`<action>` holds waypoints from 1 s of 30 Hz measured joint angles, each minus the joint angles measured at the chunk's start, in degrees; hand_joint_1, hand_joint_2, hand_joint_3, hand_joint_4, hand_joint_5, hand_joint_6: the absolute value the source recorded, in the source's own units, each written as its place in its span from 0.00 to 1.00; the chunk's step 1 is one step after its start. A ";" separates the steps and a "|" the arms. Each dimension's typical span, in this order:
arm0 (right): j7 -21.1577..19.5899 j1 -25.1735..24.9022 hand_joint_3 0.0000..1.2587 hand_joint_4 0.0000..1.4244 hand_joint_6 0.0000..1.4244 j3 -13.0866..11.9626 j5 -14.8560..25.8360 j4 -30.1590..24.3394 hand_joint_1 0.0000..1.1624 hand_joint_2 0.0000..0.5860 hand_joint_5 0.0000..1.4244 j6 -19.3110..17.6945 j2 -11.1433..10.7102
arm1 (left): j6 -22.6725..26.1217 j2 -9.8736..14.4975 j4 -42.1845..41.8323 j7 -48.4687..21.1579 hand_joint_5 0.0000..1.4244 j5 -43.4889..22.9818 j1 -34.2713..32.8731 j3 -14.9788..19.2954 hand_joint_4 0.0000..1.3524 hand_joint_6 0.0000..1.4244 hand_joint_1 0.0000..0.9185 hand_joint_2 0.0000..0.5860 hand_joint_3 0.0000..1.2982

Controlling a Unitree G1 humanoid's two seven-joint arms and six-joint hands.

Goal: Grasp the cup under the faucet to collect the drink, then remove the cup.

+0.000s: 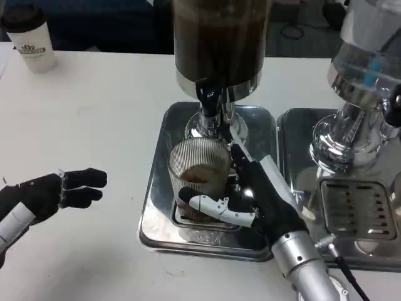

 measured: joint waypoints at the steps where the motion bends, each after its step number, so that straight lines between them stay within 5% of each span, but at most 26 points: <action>1: 0.01 -0.07 0.00 0.00 0.36 0.00 0.01 0.08 0.59 0.31 0.16 0.00 0.00 | 0.00 0.01 0.03 0.03 0.19 0.04 -0.02 0.00 0.18 0.19 0.00 0.17 0.26; 9: -0.38 -0.56 0.00 0.01 0.37 0.23 -0.21 0.70 0.59 0.32 0.18 0.11 0.13 | 0.00 0.11 0.88 0.19 0.19 1.62 -0.43 -0.01 0.19 0.20 0.00 0.17 0.26; 13: -1.76 -0.52 0.08 0.11 0.46 0.33 -0.99 1.09 0.58 0.32 0.25 0.09 0.86 | 0.00 0.11 0.91 0.28 0.20 1.77 -0.43 -0.01 0.19 0.21 0.00 0.18 0.26; 30: -12.55 1.06 0.27 0.26 0.56 1.19 -3.82 4.16 0.58 0.33 0.36 -3.68 3.37 | -0.05 0.11 1.56 0.45 0.21 1.89 -0.42 -0.02 0.21 0.22 0.00 0.19 0.27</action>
